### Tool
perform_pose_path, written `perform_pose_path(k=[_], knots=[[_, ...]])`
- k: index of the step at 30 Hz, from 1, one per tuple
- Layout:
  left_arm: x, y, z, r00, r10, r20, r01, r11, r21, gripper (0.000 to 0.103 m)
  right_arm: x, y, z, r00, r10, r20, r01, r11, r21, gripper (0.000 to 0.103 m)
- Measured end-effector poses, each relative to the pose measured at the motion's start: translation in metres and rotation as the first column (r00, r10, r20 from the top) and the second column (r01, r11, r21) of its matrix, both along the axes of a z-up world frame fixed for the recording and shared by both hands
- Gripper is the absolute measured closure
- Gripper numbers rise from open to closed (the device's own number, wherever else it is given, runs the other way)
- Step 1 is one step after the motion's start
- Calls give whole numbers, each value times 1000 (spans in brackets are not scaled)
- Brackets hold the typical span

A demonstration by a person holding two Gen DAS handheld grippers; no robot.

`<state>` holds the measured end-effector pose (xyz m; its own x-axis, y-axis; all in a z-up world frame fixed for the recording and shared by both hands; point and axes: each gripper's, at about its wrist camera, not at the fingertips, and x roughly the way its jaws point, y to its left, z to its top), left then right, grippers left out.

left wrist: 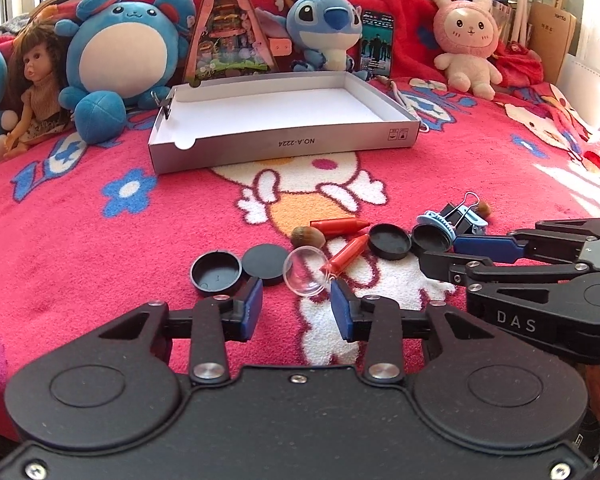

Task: Organize rigid objects
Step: 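Close the left gripper on the clear dome cap while the right gripper grasps a black lid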

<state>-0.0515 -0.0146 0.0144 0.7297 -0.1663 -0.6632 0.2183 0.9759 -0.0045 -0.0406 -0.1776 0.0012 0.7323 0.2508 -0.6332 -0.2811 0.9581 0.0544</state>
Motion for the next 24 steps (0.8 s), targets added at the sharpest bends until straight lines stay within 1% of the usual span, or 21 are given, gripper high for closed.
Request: perform_pose_path(k=[3,4,12,18,24], knots=[[1,-4,0,1000,-18,19,18,1000,15,67,4,1,-1,1000,-5,-1,5,1000,-8,64],[2,-5,0,1000,-20,21,20,1000,16,67,6,0,-2,1000,-10,-3,10,1000,-5,59],[8,-8,-5,999,-28,22,27,999,19,67,23,-5,-5,999,-42,0,42,999,-14,57],[10,-11,-8,998,-46,43,44,998,44,67,27,-9,-6,998,-67,0,67,998,-17,57],[14,-13,-12,997,-55,58,51,996,70,69,25,-9,-6,998,-65,4,65,998,-17,63]])
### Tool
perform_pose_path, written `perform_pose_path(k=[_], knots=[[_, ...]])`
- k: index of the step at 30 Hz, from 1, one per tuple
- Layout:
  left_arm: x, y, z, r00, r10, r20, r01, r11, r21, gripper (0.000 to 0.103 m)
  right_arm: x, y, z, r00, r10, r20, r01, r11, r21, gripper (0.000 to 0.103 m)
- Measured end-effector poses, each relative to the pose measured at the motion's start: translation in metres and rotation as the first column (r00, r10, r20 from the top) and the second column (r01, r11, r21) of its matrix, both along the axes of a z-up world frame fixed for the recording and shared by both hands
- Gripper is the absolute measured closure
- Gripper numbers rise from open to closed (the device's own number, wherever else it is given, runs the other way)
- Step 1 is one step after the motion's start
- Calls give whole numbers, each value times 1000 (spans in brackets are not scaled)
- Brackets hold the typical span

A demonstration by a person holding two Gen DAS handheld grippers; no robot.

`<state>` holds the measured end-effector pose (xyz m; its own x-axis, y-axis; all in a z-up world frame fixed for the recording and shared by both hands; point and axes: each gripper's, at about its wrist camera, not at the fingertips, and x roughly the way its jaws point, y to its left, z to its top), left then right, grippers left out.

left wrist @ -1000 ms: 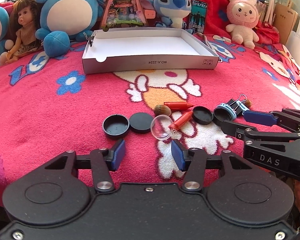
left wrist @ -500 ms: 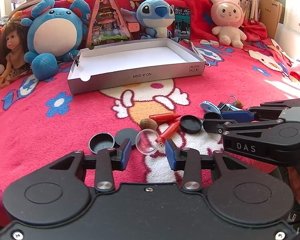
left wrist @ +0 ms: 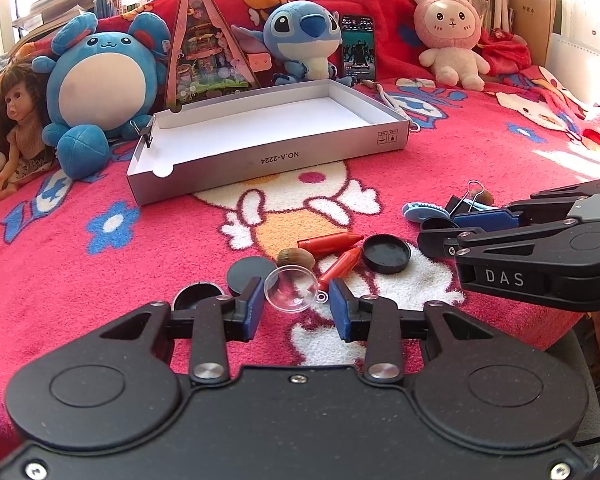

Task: Organize rigid objects
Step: 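Close the left gripper on the clear dome cap while the right gripper grasps a black lid, then carry the dome cap with the left gripper while the right gripper carries the black lid into the box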

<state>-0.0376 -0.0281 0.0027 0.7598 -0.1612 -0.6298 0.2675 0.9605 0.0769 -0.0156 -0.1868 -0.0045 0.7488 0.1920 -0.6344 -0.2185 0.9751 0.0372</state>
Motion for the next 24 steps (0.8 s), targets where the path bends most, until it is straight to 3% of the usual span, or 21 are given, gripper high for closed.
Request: perform_pose_path(k=[15,24], knots=[[3,8,22,998,41,48,-38,998,-59,72,-5,7,16,998,40,44,-40,999,-2,65],[41,22,38,997,73,34,-68,990,-125,72,19,-4,29,999,-6,49,4,999,47,65]])
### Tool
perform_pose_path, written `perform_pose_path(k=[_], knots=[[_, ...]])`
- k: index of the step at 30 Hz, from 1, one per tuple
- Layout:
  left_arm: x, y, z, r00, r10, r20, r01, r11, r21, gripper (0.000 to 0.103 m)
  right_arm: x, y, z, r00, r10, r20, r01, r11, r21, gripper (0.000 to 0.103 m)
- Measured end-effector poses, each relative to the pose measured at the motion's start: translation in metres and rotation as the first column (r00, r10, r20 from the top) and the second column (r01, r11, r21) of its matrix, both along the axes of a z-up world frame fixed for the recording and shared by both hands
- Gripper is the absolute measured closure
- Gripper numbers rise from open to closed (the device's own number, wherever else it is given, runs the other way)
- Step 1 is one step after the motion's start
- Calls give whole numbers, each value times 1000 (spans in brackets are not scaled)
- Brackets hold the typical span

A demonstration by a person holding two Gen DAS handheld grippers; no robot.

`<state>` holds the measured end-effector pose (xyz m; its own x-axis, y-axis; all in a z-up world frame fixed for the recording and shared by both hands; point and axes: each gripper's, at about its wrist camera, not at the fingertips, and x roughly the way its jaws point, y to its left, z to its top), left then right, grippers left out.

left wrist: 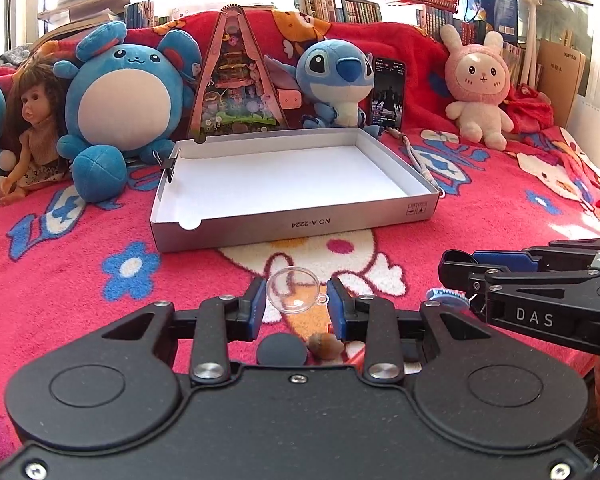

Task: Organize rigid objects
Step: 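Carry the dome cap with the left gripper while the right gripper carries the black lid into the box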

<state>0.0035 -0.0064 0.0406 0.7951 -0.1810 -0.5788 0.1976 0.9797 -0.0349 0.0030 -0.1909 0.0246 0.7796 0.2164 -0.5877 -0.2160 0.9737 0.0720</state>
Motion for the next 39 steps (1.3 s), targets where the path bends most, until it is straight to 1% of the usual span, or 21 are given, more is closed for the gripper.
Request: perform_pose_path(k=[6,10,19,22,24,29,32,34,36,39], knots=[[30,-2,4,1000,29,4,-29,999,-14,72,28,-6,7,999,-37,-1,37,999,36,65],[53,-2,8,999,41,-6,-42,998,-40,72,47,-4,10,999,-41,4,41,998,46,65],[117,3,14,997,77,-30,-79,994,-75,72,102,-6,19,999,-50,-4,50,996,76,65],[140,0,9,994,101,-28,-103,993,-51,72,121,-7,18,998,-64,-16,65,995,80,65],[154,-3,5,994,104,-42,-106,993,-44,72,134,-7,15,997,-76,-21,77,994,74,65],[188,-6,-4,991,104,-86,-107,994,-33,72,163,-6,7,995,-83,-63,87,995,57,65],[205,-7,-10,987,118,-110,-122,992,-28,72,178,-7,2,992,-87,-95,93,994,56,65],[218,-6,-15,981,135,-141,-140,990,-28,72,188,-7,-2,989,-88,-121,96,993,62,65],[226,-4,-19,976,144,-164,-152,988,-34,72,198,-8,-6,986,-87,-143,98,993,72,65],[232,-3,-23,972,153,-178,-161,986,-32,72,210,-7,-10,982,-86,-166,100,992,79,65]])
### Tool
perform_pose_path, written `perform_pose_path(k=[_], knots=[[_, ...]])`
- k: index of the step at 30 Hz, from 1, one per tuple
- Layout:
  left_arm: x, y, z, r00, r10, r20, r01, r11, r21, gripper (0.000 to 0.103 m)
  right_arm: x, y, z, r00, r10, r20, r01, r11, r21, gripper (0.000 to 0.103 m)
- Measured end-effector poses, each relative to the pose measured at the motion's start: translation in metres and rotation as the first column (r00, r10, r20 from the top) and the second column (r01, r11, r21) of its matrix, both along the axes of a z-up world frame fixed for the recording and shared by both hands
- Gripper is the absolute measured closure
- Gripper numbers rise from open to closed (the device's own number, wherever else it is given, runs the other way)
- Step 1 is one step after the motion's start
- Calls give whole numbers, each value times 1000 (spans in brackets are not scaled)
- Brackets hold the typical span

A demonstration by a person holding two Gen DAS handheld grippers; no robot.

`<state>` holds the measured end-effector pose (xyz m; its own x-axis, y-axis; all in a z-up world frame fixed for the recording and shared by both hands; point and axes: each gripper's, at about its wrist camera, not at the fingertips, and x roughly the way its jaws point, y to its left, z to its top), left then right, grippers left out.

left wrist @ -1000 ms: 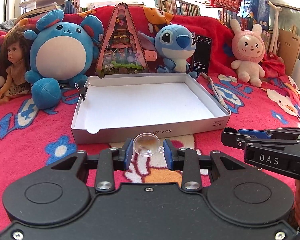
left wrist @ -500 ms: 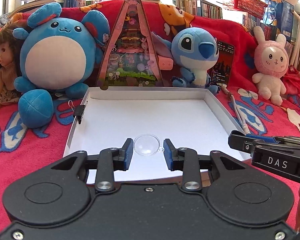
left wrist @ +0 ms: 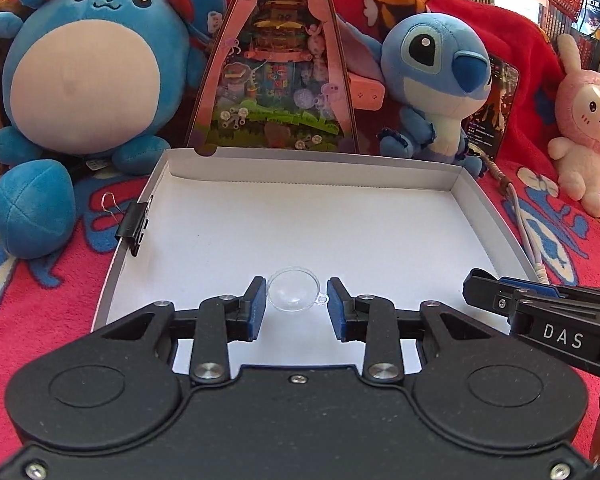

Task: Organize rigid objects
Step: 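Carry the dome cap with the left gripper while the right gripper carries the black lid into the box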

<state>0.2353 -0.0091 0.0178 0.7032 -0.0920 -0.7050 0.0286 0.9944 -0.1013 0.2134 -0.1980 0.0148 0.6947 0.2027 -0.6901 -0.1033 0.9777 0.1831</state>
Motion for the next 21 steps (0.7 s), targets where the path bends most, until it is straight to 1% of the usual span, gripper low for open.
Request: perform_pose_path(k=[5,11,21], knots=[[5,-4,-3,1000,-3,-7,3,1000,25,72,10,6,-3,1000,9,-14,-9,999,-38,65],[8,-6,-7,1000,-5,-19,6,999,40,71,15,10,-7,999,14,-29,-16,998,-54,65],[7,-8,-8,1000,-5,-11,6,998,56,71,18,14,-12,999,23,-41,-26,997,-71,65]])
